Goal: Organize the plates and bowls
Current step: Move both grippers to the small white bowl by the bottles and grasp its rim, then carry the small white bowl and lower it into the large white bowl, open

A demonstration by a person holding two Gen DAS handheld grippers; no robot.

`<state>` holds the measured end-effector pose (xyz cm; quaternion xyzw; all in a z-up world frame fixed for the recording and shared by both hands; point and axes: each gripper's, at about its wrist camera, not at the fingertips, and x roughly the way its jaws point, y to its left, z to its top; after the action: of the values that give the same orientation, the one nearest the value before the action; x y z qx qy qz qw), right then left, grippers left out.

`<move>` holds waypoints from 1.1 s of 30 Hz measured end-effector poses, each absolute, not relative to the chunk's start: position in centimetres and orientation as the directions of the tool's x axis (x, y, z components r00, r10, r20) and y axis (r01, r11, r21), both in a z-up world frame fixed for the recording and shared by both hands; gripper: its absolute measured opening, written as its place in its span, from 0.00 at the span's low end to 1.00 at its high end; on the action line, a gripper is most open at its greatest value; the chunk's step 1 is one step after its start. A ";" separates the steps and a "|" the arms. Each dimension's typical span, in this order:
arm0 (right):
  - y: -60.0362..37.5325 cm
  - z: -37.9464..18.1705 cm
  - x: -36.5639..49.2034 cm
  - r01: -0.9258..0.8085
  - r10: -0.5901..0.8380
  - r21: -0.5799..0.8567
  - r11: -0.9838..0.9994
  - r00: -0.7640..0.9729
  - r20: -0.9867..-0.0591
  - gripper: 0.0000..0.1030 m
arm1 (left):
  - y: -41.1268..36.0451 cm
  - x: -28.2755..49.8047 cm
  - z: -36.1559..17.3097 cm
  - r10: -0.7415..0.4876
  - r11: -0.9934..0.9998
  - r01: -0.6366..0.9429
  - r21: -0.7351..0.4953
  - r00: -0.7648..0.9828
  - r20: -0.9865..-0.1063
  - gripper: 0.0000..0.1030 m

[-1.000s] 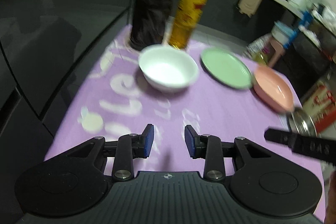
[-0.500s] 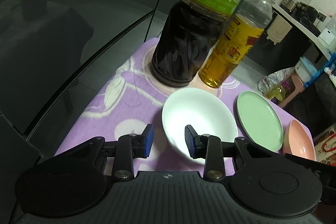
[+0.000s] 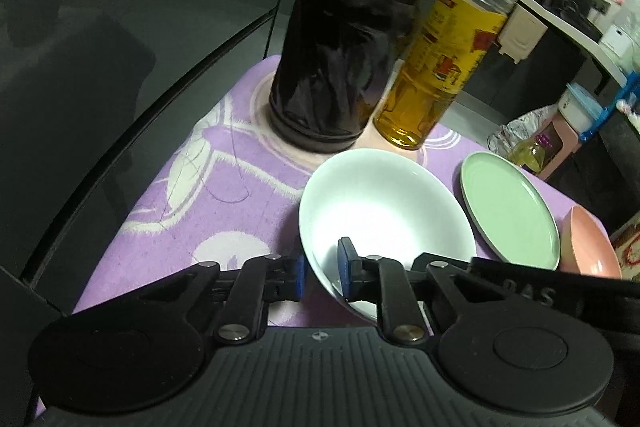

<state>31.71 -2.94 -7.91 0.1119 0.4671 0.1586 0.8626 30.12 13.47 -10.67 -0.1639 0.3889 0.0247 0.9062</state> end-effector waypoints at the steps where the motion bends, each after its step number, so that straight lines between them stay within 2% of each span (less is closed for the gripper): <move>1: -3.0 -8.0 31.7 -0.179 0.386 0.344 0.922 0.509 -0.770 0.22 | 13.3 30.0 -10.5 -0.091 0.947 -0.159 -0.278 0.699 -0.710 0.14; 2: -2.8 -8.0 31.7 -0.204 0.401 0.346 0.916 0.500 -0.768 0.07 | 13.2 29.9 -10.3 -0.091 0.950 -0.156 -0.272 0.694 -0.714 0.13; 11: -3.8 -5.4 28.7 -0.275 0.380 0.269 0.923 0.540 -0.751 0.08 | 11.1 26.2 -6.9 -0.105 0.964 -0.091 -0.248 0.729 -0.676 0.15; 21: -8.1 -1.1 21.9 -0.262 0.397 0.298 0.918 0.578 -0.713 0.09 | 8.5 19.2 -2.9 -0.178 0.962 0.001 -0.272 0.760 -0.626 0.16; 33: -11.6 -0.1 14.3 -0.228 0.409 0.342 0.911 0.585 -0.700 0.12 | 6.0 11.2 -1.7 -0.226 0.963 0.079 -0.257 0.757 -0.613 0.16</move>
<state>14.28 -11.62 -0.10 0.1083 0.4180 0.1804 0.8837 11.21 5.95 -1.67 -0.1085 0.3390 -0.0818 0.9309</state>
